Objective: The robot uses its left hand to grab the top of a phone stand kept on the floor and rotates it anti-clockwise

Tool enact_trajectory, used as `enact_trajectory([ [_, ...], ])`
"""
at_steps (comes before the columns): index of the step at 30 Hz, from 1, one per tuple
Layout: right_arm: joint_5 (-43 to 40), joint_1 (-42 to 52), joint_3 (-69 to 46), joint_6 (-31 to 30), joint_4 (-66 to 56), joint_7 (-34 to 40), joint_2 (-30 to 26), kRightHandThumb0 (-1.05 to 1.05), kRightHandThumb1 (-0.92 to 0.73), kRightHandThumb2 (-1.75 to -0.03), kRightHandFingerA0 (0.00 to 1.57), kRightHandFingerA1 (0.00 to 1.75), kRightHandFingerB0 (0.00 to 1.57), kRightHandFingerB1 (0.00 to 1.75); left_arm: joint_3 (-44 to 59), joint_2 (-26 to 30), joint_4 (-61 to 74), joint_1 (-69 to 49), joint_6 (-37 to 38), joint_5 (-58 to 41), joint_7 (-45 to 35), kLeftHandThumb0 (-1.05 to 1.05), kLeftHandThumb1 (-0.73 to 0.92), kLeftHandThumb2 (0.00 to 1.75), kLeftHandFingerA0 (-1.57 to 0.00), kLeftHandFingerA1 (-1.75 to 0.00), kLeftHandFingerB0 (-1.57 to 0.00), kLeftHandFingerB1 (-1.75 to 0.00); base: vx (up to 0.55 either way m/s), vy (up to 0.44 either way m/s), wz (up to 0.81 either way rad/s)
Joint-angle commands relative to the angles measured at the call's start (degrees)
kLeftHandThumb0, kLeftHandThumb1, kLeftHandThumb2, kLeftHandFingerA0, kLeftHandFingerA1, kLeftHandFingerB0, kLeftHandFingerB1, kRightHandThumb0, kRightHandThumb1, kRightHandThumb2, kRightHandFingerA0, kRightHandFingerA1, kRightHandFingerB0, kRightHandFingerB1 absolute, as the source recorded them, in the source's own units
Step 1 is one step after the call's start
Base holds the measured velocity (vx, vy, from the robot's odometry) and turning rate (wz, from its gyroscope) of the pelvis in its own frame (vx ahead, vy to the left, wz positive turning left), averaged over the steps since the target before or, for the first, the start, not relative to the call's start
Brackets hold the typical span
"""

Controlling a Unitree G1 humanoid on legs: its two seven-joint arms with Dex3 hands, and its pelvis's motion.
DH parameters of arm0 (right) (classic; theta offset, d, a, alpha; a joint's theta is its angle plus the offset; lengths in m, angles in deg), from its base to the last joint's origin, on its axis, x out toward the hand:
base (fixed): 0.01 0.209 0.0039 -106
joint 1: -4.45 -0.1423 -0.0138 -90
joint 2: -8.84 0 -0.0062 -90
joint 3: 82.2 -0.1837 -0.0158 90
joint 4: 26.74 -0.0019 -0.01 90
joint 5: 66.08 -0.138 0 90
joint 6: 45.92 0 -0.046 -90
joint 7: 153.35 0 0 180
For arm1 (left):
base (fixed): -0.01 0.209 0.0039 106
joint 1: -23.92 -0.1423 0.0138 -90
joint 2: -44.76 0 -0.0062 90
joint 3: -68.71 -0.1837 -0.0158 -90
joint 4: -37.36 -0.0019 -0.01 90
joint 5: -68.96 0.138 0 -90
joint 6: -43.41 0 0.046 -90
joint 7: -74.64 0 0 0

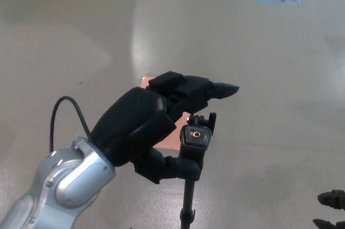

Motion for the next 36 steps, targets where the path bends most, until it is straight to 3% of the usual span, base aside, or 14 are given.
enact_trajectory([
  [1,0.2,0.0,0.1,0.3,0.3,0.1,-0.9,-0.44,-0.62,-0.85,0.35,0.52,0.0,0.18,-0.3,-0.2,0.4,0.0,1.3,1.0,0.5,-0.28,0.26,0.85,-0.08,-0.5,-0.08,-0.5,0.0,0.0,0.0],
  [9,0.1,-0.3,0.0,-0.3,0.2,-0.2,-0.9,-0.45,-0.63,-0.86,0.36,0.53,0.0,0.18,-0.2,-0.5,0.4,0.0,1.3,0.8,0.4,-0.29,0.26,0.85,-0.08,-0.5,-0.07,-0.5,0.0,0.0,0.0],
  [10,0.1,-0.3,0.1,-0.2,0.2,-0.2,-1.0,-0.45,-0.63,-0.86,0.35,0.52,0.0,0.18,-0.2,-0.4,0.3,0.1,1.3,1.0,0.4,-0.56,0.47,0.54,-0.21,-0.31,-0.18,-0.3,0.0,0.0,0.0],
  [19,-0.4,-0.5,-0.4,-0.6,0.3,-0.5,-0.9,-0.44,-0.62,-0.85,0.32,0.51,0.0,0.17,-0.4,-0.5,-1.1,0.8,1.3,1.9,0.7,-0.54,0.46,0.54,-0.2,-0.31,-0.18,-0.3,0.0,0.0,0.0],
  [32,0.6,-0.6,0.5,-0.3,0.4,0.0,-0.8,-0.45,-0.63,-0.85,0.35,0.51,0.0,0.17,-1.4,-1.4,-3.3,1.1,1.0,2.3,1.1,-0.52,0.45,0.54,-0.21,-0.3,-0.19,-0.3,0.0,0.0,0.0],
  [33,0.3,-0.6,0.2,-0.4,0.4,-0.1,-0.8,-0.43,-0.62,-0.85,0.33,0.51,0.0,0.17,-1.5,-1.5,-3.7,1.3,0.9,2.4,1.2,-0.28,0.25,0.84,-0.06,-0.49,-0.06,-0.49,0.0,0.0,0.0],
  [36,-0.4,-0.7,-0.3,-0.7,0.5,-0.4,-0.7,-0.43,-0.62,-0.84,0.32,0.51,0.0,0.17,-1.7,-1.8,-4.7,1.8,0.5,2.5,1.2,-0.28,0.24,0.84,-0.06,-0.49,-0.06,-0.49,0.0,0.0,0.0],
])
